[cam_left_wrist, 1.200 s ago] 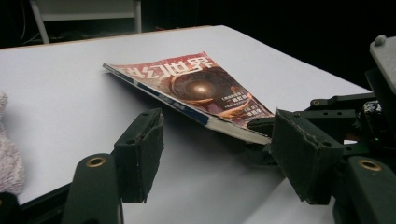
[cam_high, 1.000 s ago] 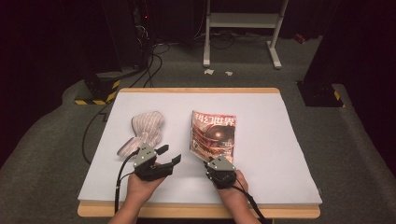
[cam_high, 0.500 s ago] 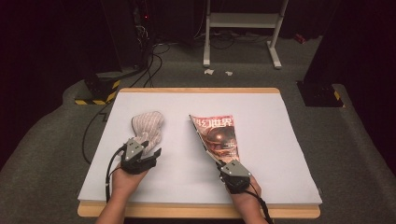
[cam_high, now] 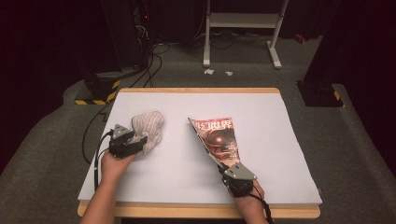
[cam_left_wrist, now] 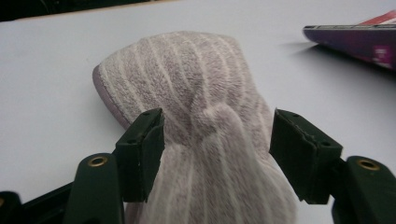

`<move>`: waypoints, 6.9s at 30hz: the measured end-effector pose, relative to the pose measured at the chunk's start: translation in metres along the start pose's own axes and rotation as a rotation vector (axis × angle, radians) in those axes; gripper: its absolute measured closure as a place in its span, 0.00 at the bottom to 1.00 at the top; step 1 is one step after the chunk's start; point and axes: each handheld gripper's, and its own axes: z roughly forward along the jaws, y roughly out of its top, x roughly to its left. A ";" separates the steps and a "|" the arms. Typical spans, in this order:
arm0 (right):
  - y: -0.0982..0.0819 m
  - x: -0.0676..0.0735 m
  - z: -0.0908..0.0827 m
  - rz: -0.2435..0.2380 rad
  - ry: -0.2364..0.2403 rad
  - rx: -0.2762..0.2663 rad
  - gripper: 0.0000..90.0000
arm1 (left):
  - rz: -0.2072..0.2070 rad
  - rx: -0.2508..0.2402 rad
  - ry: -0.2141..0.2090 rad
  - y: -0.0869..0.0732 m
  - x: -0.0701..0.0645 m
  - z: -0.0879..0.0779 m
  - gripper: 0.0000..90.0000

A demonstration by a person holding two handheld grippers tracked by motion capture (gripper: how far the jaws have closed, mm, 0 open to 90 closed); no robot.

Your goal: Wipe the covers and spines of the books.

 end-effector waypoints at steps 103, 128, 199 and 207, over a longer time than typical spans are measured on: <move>-0.002 0.024 -0.006 -0.045 0.127 -0.008 0.92 | 0.056 -0.039 -0.206 0.029 -0.094 0.064 0.84; -0.002 0.025 -0.004 -0.042 0.131 -0.007 0.92 | 0.189 -0.235 -0.419 0.014 -0.155 -0.045 0.84; -0.004 0.026 -0.001 -0.044 0.138 -0.006 0.91 | 0.067 -0.103 -0.153 0.032 -0.080 0.055 0.84; -0.004 0.026 -0.001 -0.045 0.137 -0.007 0.91 | 0.071 -0.146 -0.154 0.032 -0.075 0.036 0.84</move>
